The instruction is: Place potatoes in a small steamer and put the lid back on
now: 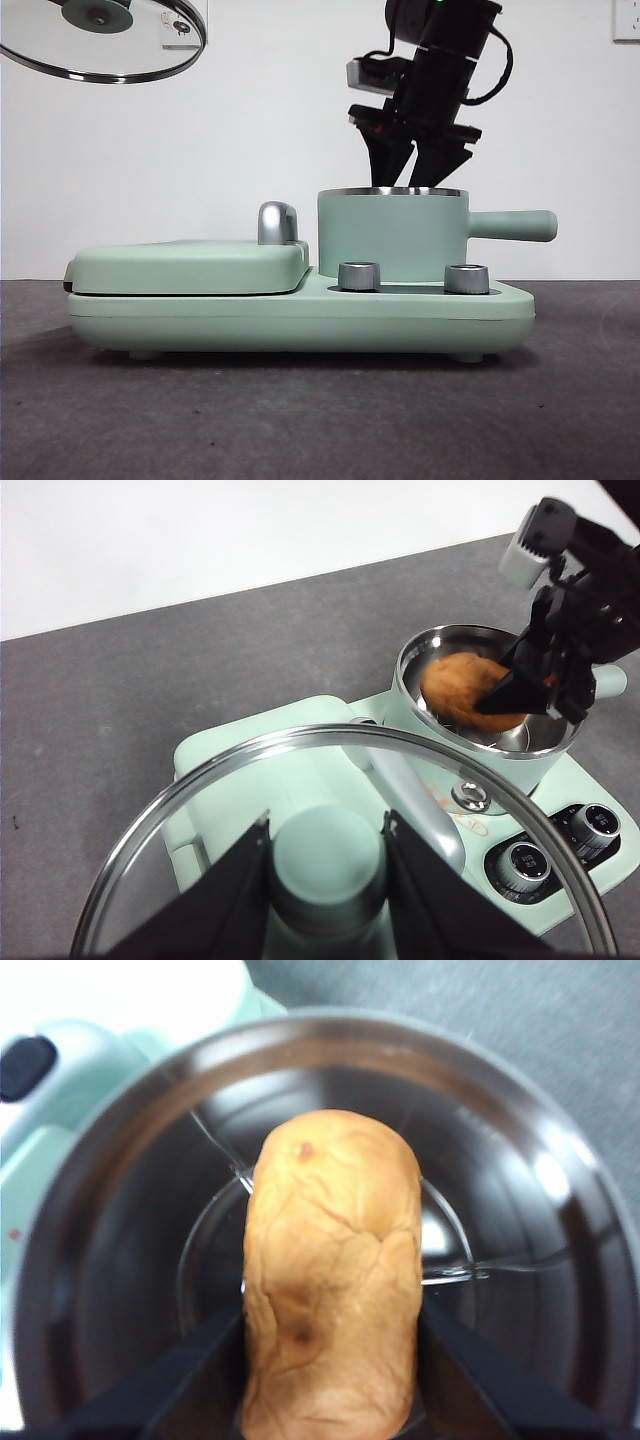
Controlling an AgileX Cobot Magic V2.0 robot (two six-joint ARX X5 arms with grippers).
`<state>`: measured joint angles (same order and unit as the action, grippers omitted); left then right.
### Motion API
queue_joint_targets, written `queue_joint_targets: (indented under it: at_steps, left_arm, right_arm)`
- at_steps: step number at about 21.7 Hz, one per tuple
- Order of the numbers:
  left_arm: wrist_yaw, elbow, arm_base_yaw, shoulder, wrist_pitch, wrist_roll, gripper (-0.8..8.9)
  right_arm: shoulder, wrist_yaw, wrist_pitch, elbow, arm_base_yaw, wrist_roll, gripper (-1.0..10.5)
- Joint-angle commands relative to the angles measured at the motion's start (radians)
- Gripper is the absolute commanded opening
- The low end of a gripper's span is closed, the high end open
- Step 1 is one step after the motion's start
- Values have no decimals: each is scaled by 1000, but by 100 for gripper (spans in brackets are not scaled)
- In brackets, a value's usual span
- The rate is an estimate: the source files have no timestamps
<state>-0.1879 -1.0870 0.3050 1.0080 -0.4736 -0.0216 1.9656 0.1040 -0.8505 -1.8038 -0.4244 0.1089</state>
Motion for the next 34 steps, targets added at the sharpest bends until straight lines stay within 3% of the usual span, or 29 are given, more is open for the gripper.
queue_joint_targets:
  at_steps: [1, 6, 10, 15, 18, 21, 24, 34]
  left_arm:
    - [-3, -14, 2, -3, 42, 8, 15]
    - [-3, -14, 2, -3, 47, 8, 15]
    - [-3, -14, 2, -3, 51, 8, 15]
    - [-3, -14, 3, -3, 84, 8, 15]
    - [-23, -14, 5, -2, 105, 9, 15]
    - [-60, -14, 5, 6, 103, 34, 15]
    - [-76, -14, 16, 28, 110, 37, 14]
    - [-80, -14, 101, 139, 268, -51, 14]
  right_arm:
    - [37, -1, -9, -25, -4, 12, 206]
    - [37, 1, -9, -25, -5, 12, 337]
    - [-24, 2, -9, -31, -4, 1, 340]
    - [-246, 11, -92, 5, -3, -31, 331]
    - [-460, 35, 21, 214, -3, -41, 266]
    - [-683, 39, 151, 471, -3, -105, 265]
    - [-879, 36, 206, 663, -3, -109, 265]
    - [-1196, 27, 180, 921, -3, -136, 265]
